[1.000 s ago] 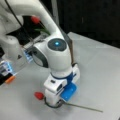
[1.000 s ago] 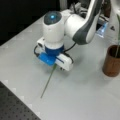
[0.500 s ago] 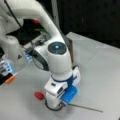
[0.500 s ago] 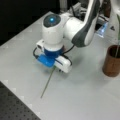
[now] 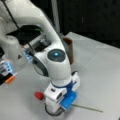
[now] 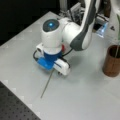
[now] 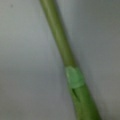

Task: Flower insertion into a vase

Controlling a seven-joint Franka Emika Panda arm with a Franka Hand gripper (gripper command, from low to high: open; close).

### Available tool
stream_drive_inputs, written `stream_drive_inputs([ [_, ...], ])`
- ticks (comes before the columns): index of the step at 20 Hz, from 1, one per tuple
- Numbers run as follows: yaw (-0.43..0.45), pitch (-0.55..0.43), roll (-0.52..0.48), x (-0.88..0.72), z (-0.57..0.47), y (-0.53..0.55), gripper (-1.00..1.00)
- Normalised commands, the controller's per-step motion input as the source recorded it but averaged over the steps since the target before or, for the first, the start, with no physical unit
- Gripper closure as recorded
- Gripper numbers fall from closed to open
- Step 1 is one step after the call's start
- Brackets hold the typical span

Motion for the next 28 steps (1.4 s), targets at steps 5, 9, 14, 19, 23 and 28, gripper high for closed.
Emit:
stream_drive_inputs([
  [5,-0.013,0.046,-0.066,0.10,-0.10,-0.04,-1.00],
  [9,0.002,0.030,-0.071,0.08,-0.22,0.00,1.00],
  [14,0.000,0.009,-0.037,0.10,-0.36,0.05,1.00],
  [19,-0.004,0.001,-0.013,0.10,-0.39,-0.02,1.00],
  [23,-0.046,0.002,0.005,0.13,-0.40,-0.10,1.00],
  [28,-0.058,0.015,0.025,0.14,-0.42,-0.10,1.00],
])
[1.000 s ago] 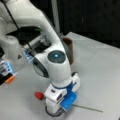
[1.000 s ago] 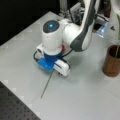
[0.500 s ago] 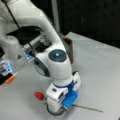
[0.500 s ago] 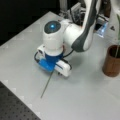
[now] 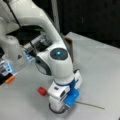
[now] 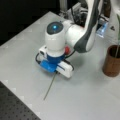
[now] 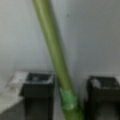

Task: Flower insertion into a vase

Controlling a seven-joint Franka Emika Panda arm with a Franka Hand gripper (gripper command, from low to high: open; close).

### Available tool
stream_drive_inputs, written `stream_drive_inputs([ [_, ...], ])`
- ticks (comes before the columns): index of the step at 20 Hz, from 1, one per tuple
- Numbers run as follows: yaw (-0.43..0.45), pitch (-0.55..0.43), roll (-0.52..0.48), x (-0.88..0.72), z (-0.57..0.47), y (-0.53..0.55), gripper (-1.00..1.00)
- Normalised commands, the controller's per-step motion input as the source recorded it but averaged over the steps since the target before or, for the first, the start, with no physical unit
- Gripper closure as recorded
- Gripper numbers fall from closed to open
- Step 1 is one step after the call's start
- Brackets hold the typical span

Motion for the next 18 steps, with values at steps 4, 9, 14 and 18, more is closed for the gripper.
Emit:
stream_drive_inputs([
  [4,-0.058,0.030,0.032,0.14,-0.42,-0.09,1.00],
  [9,-0.057,0.031,0.032,0.14,-0.42,-0.08,1.00],
  [14,-0.057,0.031,0.032,0.14,-0.42,-0.08,1.00],
  [18,-0.057,0.031,0.032,0.14,-0.42,-0.08,1.00],
])
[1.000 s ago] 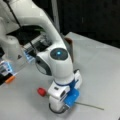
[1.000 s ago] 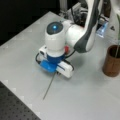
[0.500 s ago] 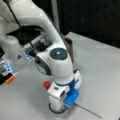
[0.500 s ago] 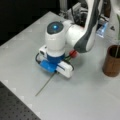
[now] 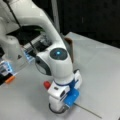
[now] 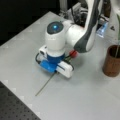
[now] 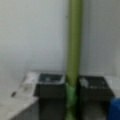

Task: Flower insertion into a vase

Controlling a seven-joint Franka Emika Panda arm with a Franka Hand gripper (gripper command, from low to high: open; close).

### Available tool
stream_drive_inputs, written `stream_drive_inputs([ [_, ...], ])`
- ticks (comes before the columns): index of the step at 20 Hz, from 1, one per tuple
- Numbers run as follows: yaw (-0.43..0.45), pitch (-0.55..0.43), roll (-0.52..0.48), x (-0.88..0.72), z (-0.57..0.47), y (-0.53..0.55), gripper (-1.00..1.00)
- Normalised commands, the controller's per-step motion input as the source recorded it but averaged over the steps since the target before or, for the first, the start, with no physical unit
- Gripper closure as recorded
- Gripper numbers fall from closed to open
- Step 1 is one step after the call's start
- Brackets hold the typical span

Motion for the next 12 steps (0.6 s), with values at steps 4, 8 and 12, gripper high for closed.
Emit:
stream_drive_inputs([
  [4,-0.057,0.031,0.032,0.14,-0.42,-0.08,1.00],
  [8,-0.057,0.031,0.032,0.14,-0.42,-0.08,1.00],
  [12,-0.057,0.031,0.032,0.14,-0.42,-0.08,1.00],
])
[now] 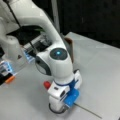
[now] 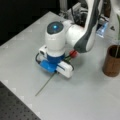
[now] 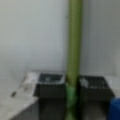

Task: Flower insertion into a vase

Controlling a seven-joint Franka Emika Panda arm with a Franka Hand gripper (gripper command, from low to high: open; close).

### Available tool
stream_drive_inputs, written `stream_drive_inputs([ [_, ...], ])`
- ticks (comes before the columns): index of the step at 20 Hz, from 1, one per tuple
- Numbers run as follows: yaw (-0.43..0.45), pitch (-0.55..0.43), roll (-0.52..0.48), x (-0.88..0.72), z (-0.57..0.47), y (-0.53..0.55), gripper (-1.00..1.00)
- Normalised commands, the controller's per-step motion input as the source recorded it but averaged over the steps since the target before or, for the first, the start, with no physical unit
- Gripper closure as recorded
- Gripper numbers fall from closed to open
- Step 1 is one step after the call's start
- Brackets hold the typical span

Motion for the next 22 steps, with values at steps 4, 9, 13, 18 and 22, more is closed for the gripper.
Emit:
stream_drive_inputs([
  [4,-0.057,0.031,0.032,0.14,-0.42,-0.08,1.00],
  [9,-0.057,0.031,0.032,0.14,-0.42,-0.08,1.00],
  [13,-0.057,0.031,0.032,0.14,-0.42,-0.08,1.00],
  [18,-0.057,0.031,0.032,0.14,-0.42,-0.08,1.00],
  [22,-0.061,0.033,0.033,0.13,-0.42,-0.07,1.00],
])
